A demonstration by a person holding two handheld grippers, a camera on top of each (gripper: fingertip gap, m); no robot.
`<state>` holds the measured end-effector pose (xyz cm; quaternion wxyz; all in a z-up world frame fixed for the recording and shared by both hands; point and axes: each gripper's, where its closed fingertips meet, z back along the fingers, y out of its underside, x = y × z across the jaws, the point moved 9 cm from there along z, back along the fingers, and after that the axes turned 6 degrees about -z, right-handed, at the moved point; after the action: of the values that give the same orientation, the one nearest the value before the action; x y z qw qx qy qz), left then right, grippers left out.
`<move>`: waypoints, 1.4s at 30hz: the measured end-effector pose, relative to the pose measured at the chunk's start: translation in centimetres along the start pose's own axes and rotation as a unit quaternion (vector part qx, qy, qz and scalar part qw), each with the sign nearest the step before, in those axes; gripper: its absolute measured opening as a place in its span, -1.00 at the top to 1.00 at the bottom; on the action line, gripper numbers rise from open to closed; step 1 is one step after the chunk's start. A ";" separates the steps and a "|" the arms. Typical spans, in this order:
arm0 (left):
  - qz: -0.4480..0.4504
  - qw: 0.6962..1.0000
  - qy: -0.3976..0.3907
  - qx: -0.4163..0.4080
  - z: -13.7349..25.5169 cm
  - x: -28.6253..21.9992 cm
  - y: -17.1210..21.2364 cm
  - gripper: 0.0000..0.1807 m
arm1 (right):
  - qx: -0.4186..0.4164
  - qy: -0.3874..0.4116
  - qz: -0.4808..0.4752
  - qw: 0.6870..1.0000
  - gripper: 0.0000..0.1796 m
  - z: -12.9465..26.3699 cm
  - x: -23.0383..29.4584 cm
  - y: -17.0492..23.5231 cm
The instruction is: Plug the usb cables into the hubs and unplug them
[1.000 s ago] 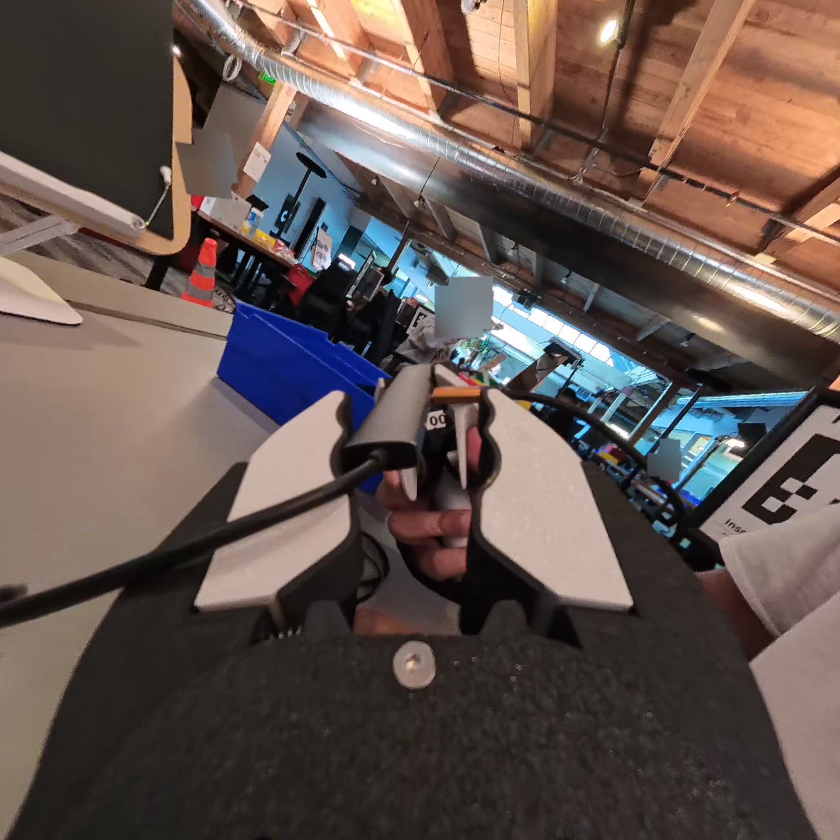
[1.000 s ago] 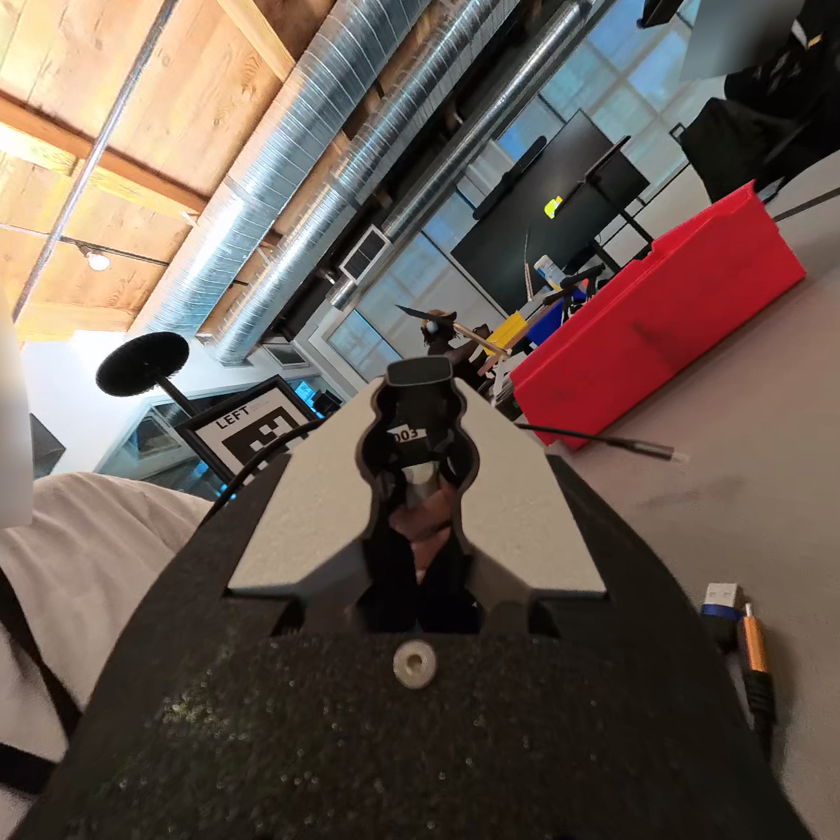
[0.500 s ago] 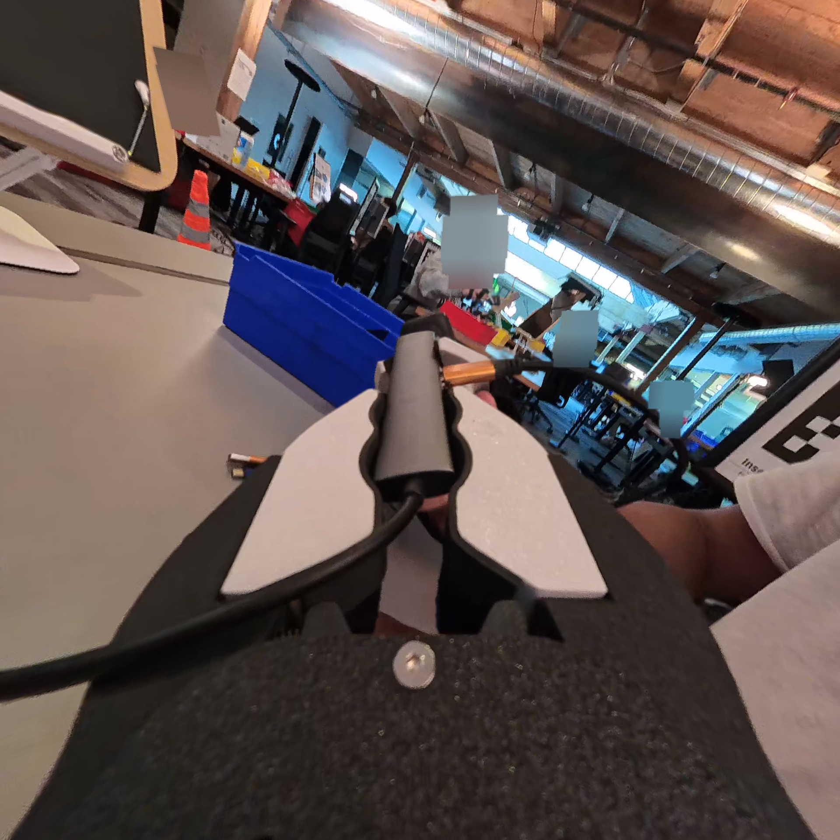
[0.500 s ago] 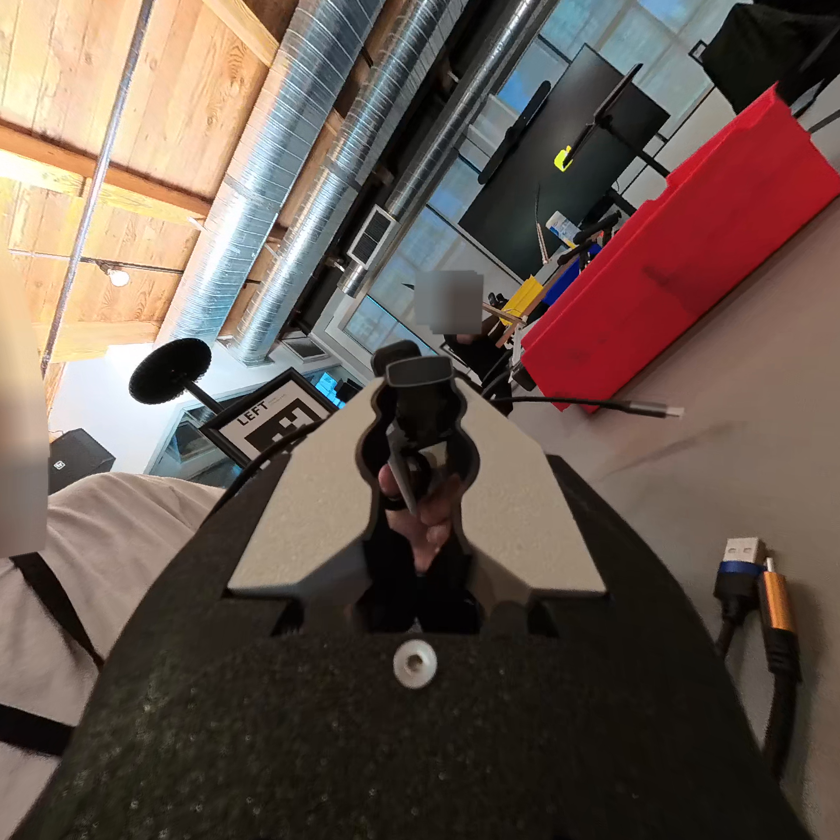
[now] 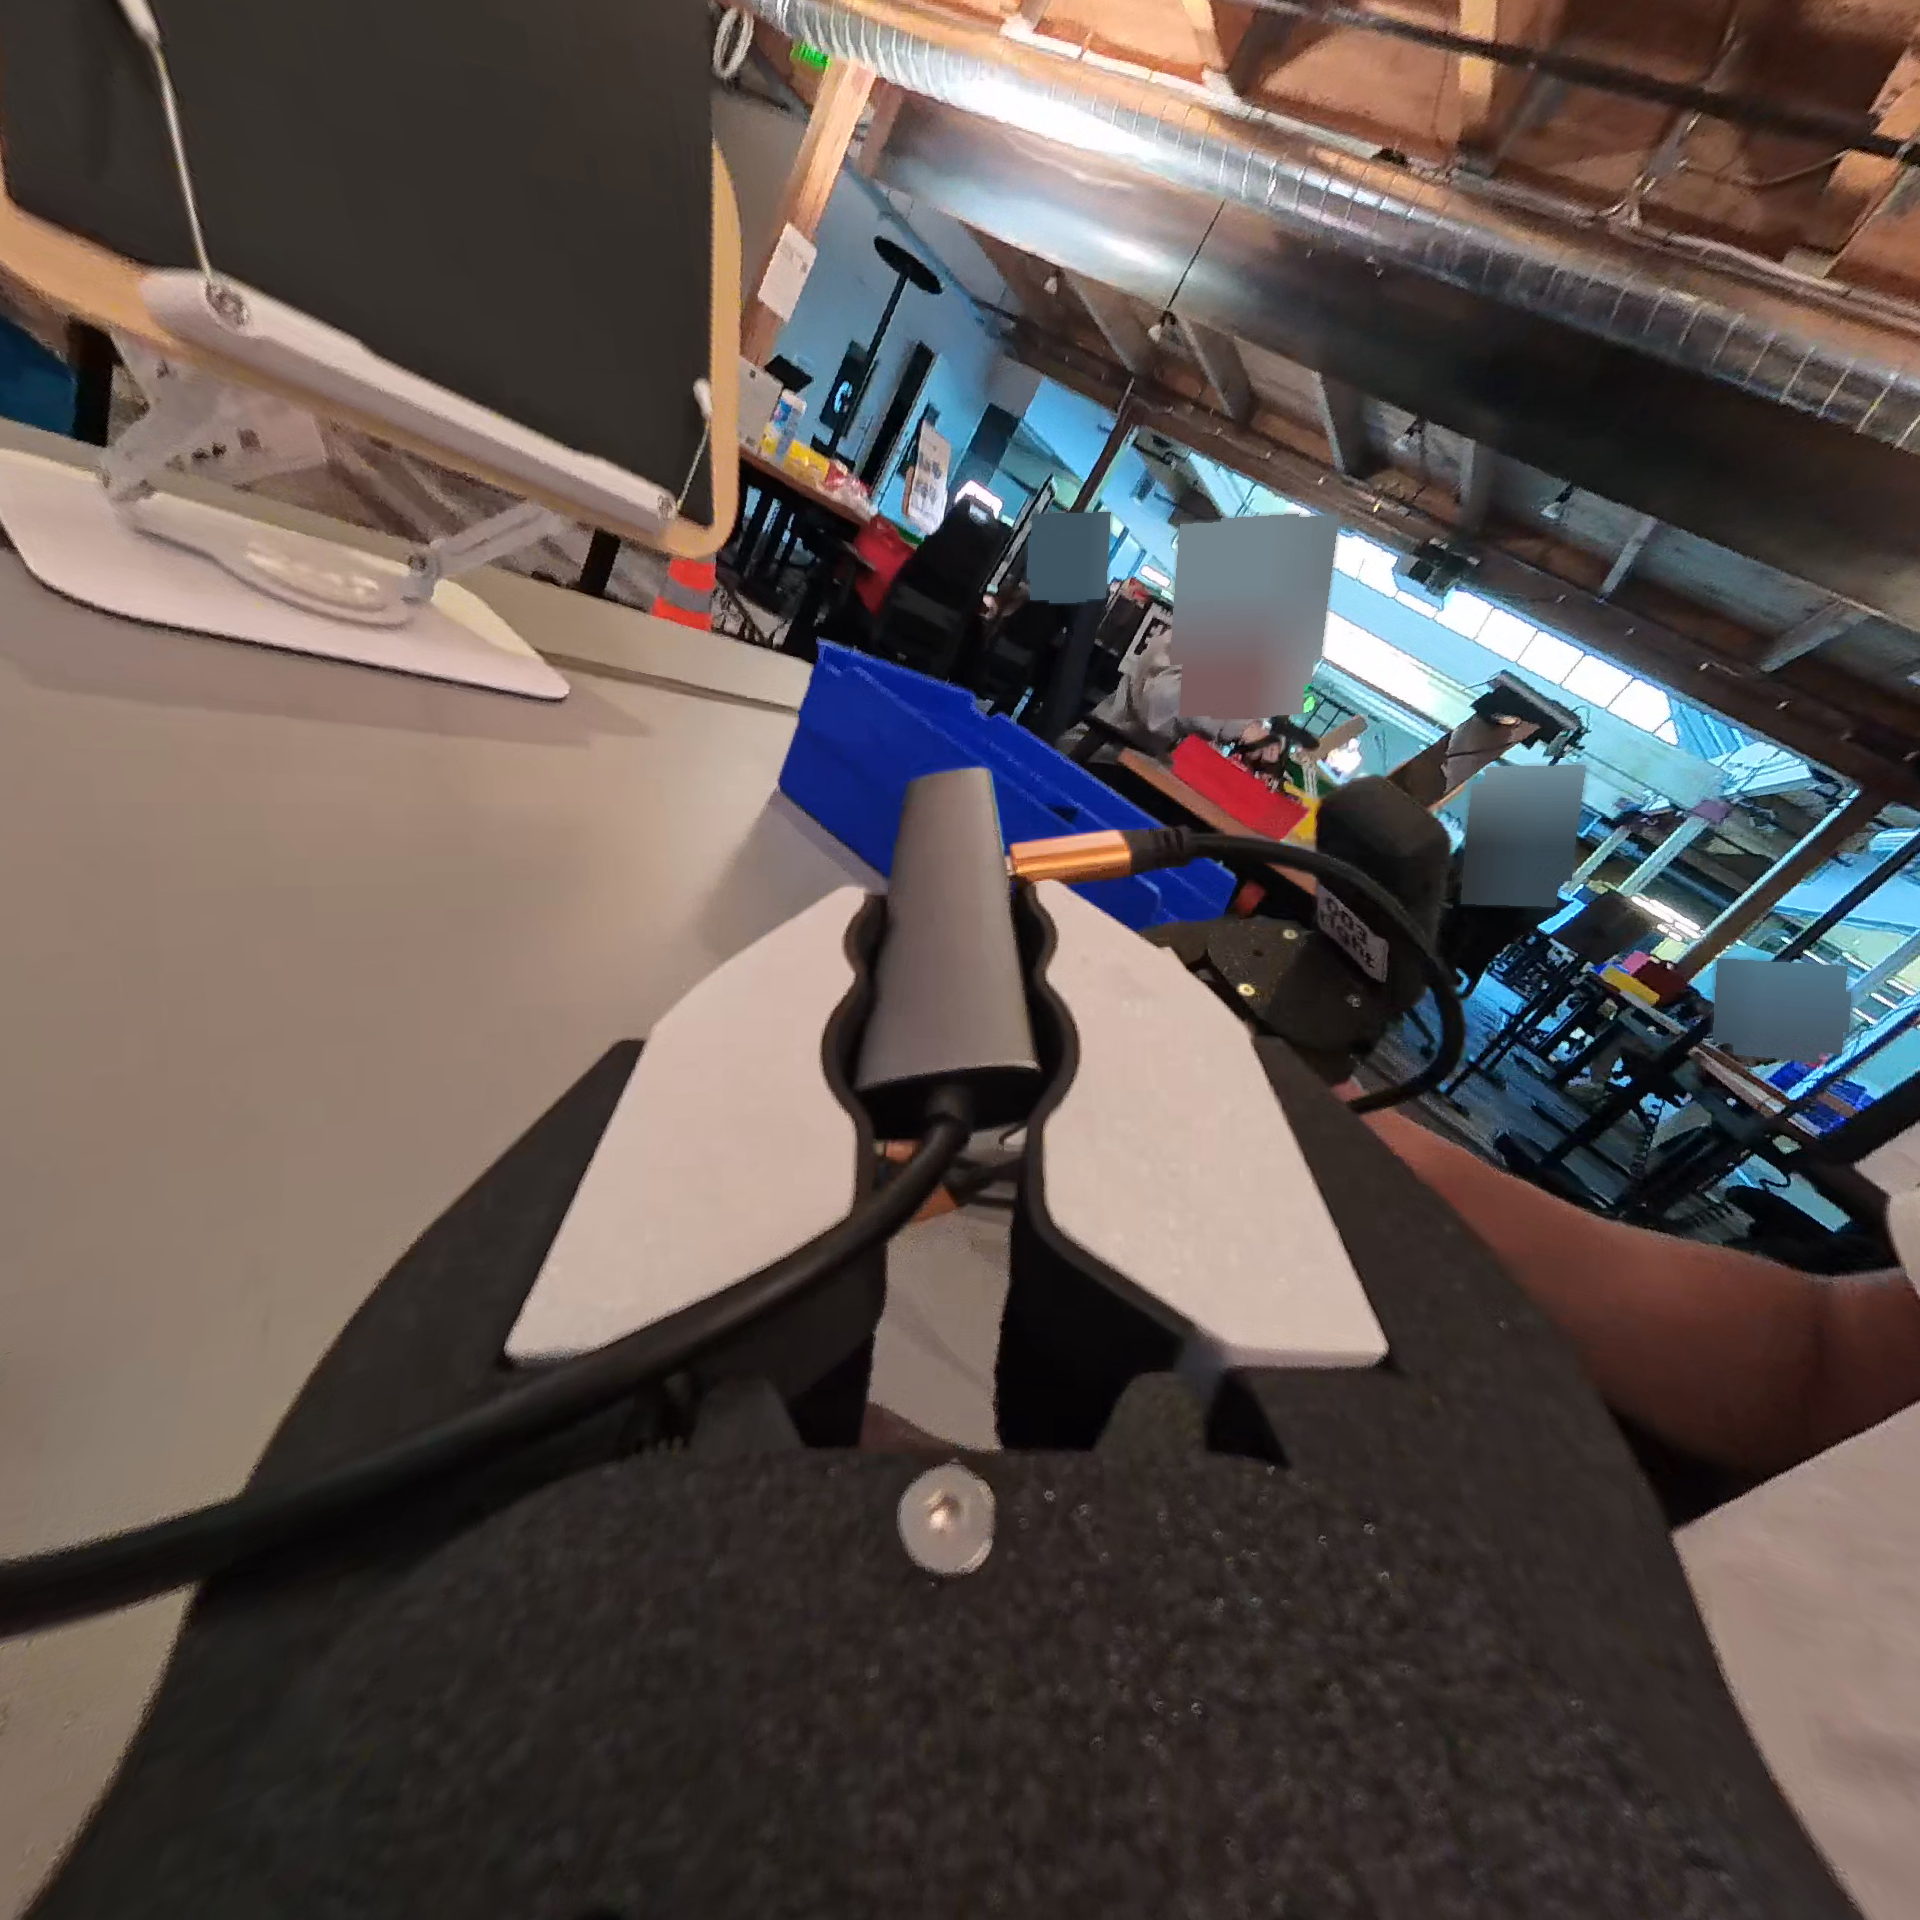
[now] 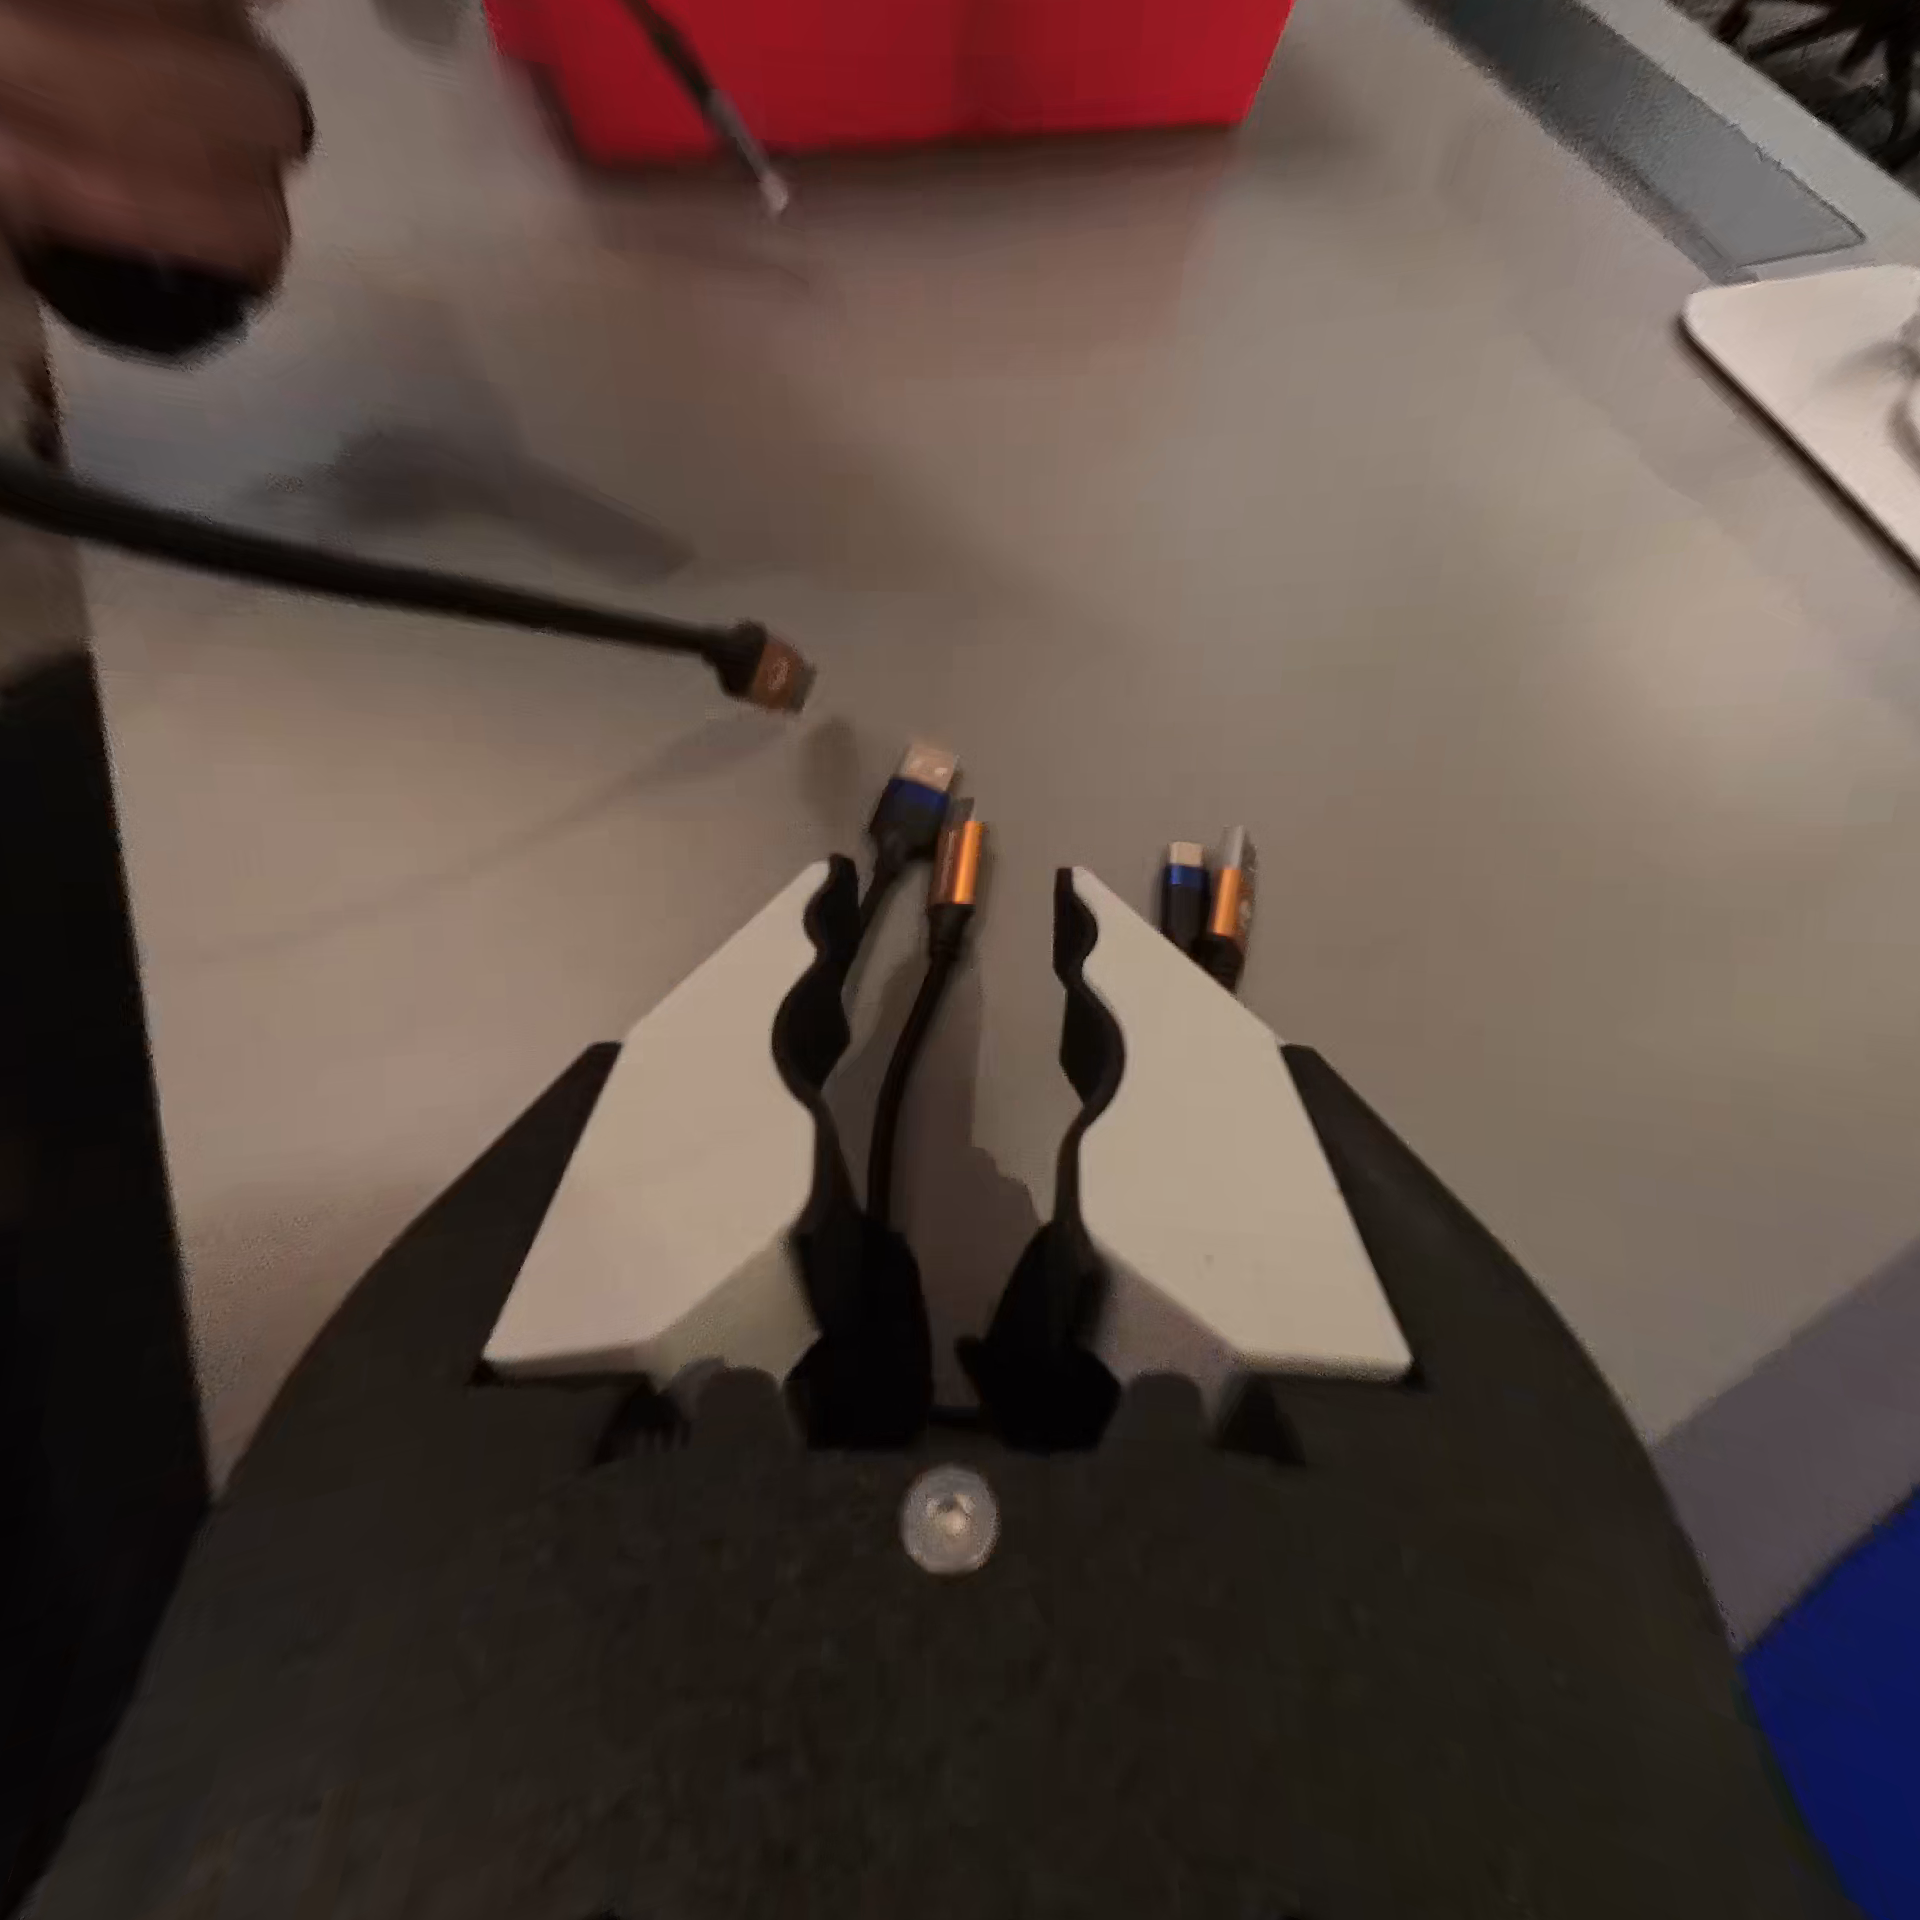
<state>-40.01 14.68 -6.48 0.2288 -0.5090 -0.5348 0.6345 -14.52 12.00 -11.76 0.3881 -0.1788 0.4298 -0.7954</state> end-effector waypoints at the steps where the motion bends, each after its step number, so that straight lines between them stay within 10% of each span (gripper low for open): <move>1: 0.003 1.000 -0.001 0.009 0.0 0.2 0.2 0.72 | 0.017 0.002 0.031 0.999 0.61 -0.3 0.4 0.2; 13: -0.002 0.999 0.012 0.038 -0.1 0.7 0.7 0.73 | 0.065 0.062 0.168 0.982 0.93 -1.6 0.7 1.4; 23: -0.172 0.983 -0.030 0.064 -0.6 -1.0 0.9 0.73 | -0.022 -0.131 -0.113 0.985 0.94 3.3 0.3 -5.2; 42: -0.328 0.939 -0.024 0.102 -2.3 -4.3 2.2 0.73 | 0.004 -0.188 -0.177 0.966 0.94 2.6 1.9 -6.0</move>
<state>-35.74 11.36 -6.55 0.4619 -0.2641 -0.6099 0.5873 -16.91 11.15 -5.41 0.3155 -0.3973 0.3075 -0.8050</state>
